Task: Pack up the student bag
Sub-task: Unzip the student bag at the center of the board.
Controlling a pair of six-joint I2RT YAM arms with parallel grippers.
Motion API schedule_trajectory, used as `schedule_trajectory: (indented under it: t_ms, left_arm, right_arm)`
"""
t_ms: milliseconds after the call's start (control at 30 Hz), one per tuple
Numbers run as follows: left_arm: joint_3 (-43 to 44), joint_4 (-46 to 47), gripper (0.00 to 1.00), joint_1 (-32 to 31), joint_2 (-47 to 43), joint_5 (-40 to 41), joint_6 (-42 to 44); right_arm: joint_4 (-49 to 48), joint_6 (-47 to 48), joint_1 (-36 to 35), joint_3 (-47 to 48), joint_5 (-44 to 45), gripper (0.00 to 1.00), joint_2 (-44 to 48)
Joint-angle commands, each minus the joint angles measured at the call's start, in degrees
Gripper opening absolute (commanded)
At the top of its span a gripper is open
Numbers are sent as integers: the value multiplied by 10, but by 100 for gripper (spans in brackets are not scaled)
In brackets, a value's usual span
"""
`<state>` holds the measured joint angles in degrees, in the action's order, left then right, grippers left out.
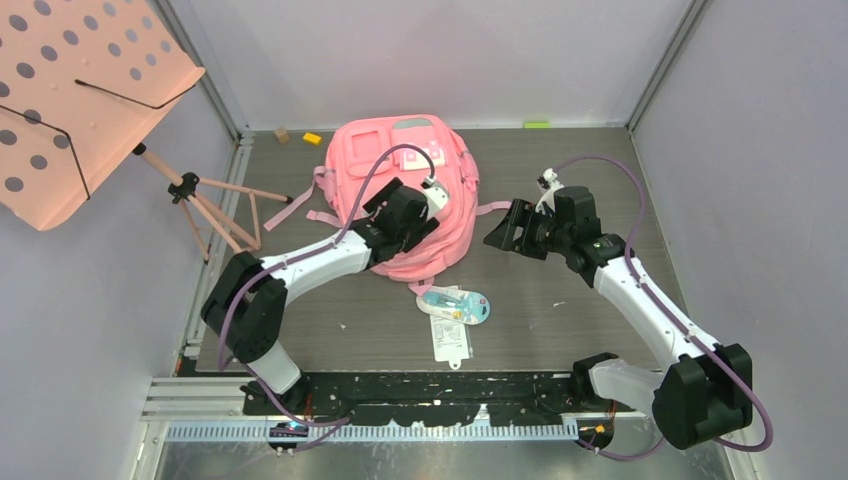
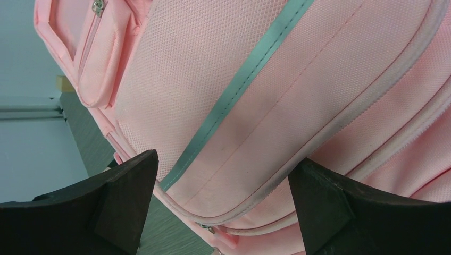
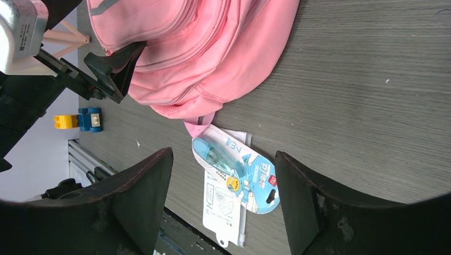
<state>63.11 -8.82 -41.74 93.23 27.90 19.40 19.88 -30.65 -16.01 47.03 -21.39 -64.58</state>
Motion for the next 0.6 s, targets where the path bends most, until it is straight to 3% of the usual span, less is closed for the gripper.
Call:
schedule_trajectory:
  t_ms: [0, 333, 567]
  left_arm:
    - [23, 76, 93, 4, -17, 58, -3]
    - [25, 79, 95, 10, -45, 55, 3]
    - [29, 53, 96, 41, -56, -17, -23]
  right_arm:
    - [-19, -11, 1, -1, -12, 76, 19]
    - [-7, -10, 1, -9, -13, 76, 23]
    - [-8, -10, 1, -5, -18, 76, 9]
